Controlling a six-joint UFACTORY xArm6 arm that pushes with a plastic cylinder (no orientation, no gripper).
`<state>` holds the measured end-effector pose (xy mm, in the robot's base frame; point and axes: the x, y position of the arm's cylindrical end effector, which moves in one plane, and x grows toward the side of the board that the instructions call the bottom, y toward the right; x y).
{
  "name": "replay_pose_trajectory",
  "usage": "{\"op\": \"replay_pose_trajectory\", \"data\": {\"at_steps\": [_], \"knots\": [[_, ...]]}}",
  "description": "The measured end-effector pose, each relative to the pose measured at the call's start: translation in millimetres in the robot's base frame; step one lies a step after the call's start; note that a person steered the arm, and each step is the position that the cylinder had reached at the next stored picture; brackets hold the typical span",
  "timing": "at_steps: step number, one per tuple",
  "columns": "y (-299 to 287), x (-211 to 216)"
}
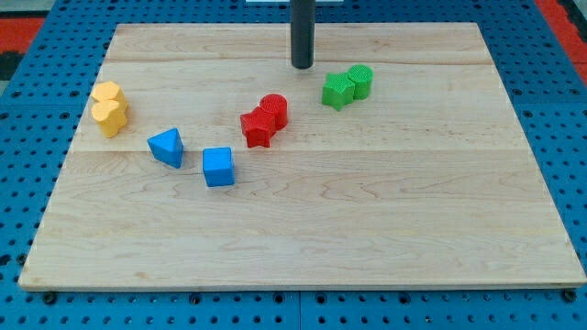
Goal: Slide the green circle diagonally to the bottom right side of the blue cube
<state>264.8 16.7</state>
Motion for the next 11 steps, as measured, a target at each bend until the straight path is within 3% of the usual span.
{"op": "replay_pose_trajectory", "data": {"at_steps": [1, 2, 3, 4, 6, 7, 9, 10, 11], "knots": [[40.9, 0.2], [97.7, 42.9], [55.6, 80.4], [99.3, 160.4], [144.2, 208.0], [100.3, 188.1], [-22.5, 279.7], [26.5, 248.9], [123.4, 161.3]]}}
